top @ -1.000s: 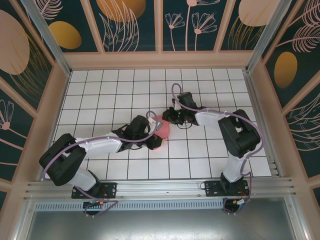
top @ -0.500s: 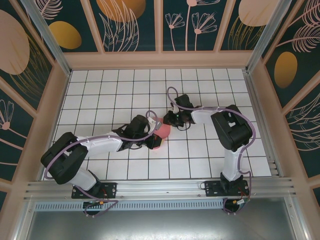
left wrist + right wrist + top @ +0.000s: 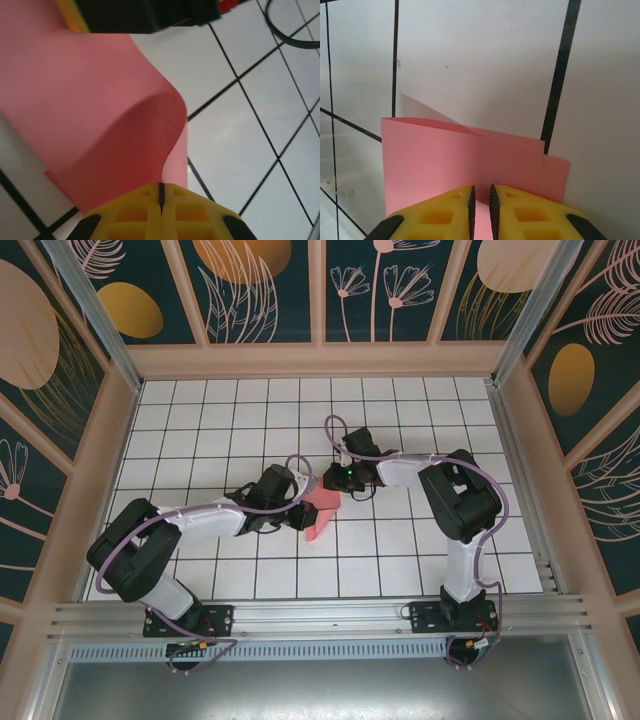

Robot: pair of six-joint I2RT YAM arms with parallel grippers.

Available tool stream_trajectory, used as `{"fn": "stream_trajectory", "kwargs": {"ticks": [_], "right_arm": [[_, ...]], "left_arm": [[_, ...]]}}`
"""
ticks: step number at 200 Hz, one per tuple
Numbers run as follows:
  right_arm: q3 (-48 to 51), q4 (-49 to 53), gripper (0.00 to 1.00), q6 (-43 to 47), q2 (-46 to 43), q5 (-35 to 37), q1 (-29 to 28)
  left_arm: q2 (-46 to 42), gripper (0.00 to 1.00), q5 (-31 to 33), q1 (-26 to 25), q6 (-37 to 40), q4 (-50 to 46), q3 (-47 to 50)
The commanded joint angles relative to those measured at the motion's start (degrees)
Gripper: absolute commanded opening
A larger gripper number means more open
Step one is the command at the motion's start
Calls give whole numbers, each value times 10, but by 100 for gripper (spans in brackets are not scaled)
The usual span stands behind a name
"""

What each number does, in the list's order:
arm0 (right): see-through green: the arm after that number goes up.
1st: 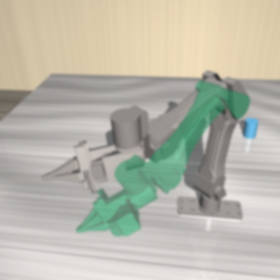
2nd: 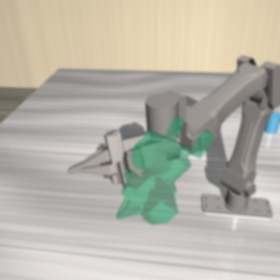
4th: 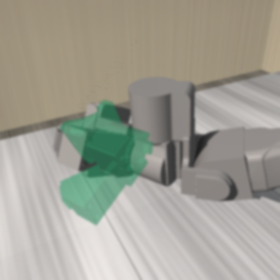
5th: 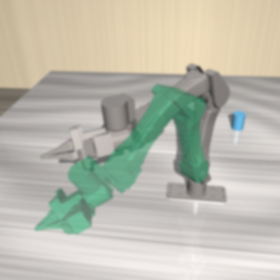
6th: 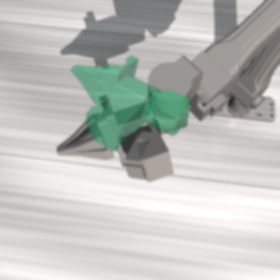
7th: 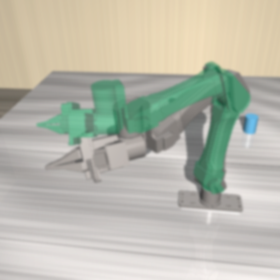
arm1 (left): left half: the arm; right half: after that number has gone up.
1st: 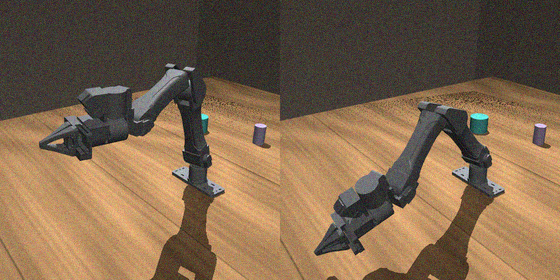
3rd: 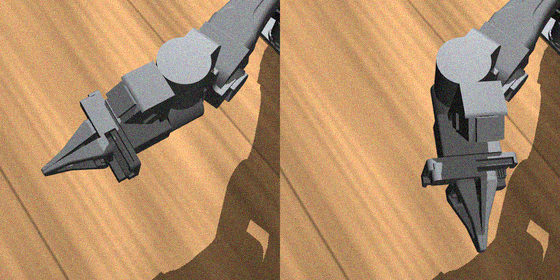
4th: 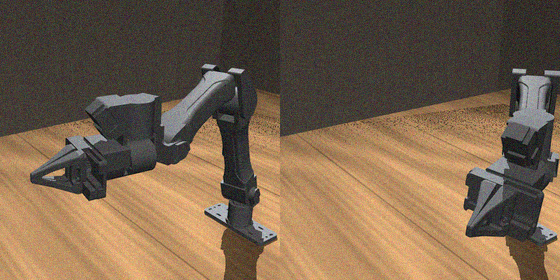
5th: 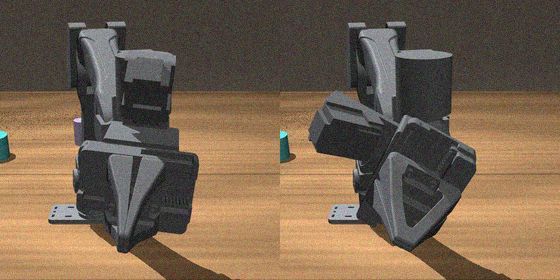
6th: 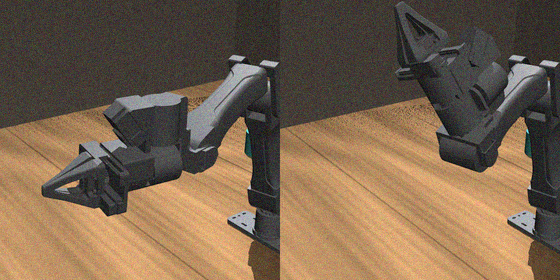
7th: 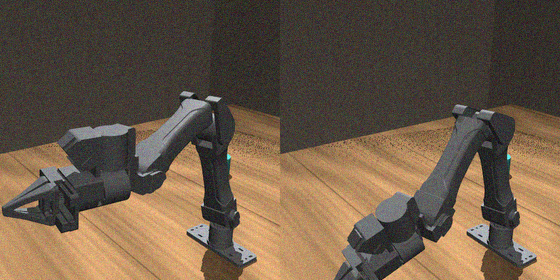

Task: Fold a paper plane with a square sheet of paper (pick it up from the middle)
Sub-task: Third fold the triangle at the center of the table.

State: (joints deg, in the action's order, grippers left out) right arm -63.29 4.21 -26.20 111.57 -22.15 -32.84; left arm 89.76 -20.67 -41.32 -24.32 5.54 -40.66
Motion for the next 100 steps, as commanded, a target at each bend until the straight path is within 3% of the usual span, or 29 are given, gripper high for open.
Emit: {"fn": "stream_trajectory", "kwargs": {"ticks": [1,100], "right_arm": [[-3,36,21,11,25,26,-7],[11,28,21,-9,19,27,-15]], "left_arm": [[18,0,29,5,-6,-24,-19],[43,2,103,6,-22,-31,-34]]}}
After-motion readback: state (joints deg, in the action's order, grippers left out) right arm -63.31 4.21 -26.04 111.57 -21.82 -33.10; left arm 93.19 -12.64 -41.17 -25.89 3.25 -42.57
